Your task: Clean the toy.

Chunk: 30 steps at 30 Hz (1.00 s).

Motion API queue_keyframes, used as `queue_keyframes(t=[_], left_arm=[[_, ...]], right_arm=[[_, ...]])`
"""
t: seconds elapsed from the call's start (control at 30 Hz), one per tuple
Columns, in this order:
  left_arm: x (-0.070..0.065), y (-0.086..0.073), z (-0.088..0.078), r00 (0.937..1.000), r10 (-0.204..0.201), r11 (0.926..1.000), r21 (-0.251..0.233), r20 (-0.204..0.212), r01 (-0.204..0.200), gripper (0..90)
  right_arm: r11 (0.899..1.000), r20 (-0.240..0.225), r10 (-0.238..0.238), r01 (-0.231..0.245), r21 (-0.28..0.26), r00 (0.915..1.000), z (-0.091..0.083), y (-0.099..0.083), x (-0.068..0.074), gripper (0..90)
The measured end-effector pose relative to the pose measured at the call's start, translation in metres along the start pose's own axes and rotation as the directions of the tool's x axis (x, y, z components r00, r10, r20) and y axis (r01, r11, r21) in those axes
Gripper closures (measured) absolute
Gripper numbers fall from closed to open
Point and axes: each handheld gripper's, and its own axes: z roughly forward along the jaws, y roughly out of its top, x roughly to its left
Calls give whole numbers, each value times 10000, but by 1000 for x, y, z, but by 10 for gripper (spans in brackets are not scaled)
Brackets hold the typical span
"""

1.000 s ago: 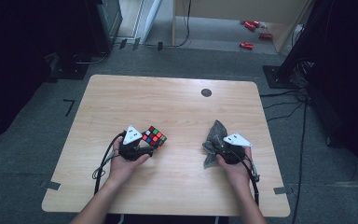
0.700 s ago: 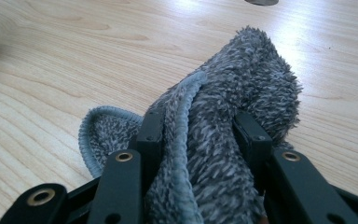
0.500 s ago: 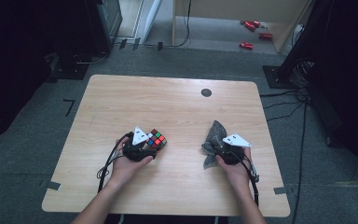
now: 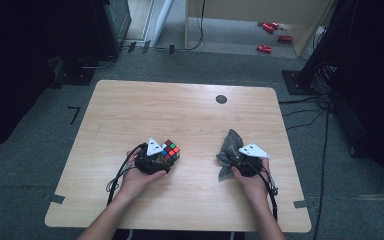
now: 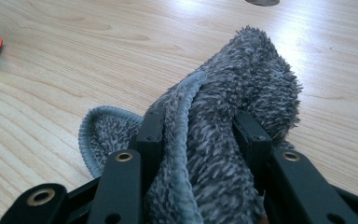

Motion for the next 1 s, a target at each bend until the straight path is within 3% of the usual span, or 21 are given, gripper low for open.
queue_keyframes(t=[0.17, 0.27, 0.3, 0.4, 0.5, 0.6, 0.7, 0.77, 0.9, 1.0], left_arm=[[-1, 0, 1, 9997, 160, 9998, -69, -159, -161, 344], [0, 0, 0, 10000, -54, 9998, -210, 25, 54, 334], [1, 0, 0, 9997, -154, 9996, -222, 183, 158, 288], [-1, 2, -5, 9999, -160, 9994, -310, 38, 161, 124], [1, 5, -17, 9995, -306, 9975, -636, -16, 305, 79], [7, 8, -34, 9988, -481, 9944, -941, 8, 480, 79], [16, 7, -48, 9961, -862, 9888, -1204, 185, 879, 79], [21, 3, -57, 9974, -717, 9912, -1113, -3, 712, 60], [37, -8, -79, 9936, -1131, 9822, -1509, -4, 1117, 31], [45, -17, -91, 9902, -1369, 9791, -1556, -260, 1313, 31]], right_arm=[[10000, -15, 57, -57, -37, 10000, 0, -1, 0, 616], [10000, -27, 56, -56, -31, 10000, 0, -1, 0, 609], [10000, -49, 51, -51, -52, 10000, 0, -1, 0, 592], [9998, 7, 63, -63, -185, 10000, -1, 0, 0, 426], [9999, 399, 163, -164, 25, 9991, -4, 5, 2, 155], [9995, 383, 201, -211, 250, 9991, -9, 11, 3, 25], [9997, 60, 217, -217, 56, 9997, -17, 16, 3, 0], [9997, -79, 233, -234, -101, 9997, -23, 20, 3, 0], [9989, -207, 366, -373, -299, 9991, -32, 26, 1, 0], [9992, -294, 313, -320, -234, 9991, -39, 26, -5, 0]])
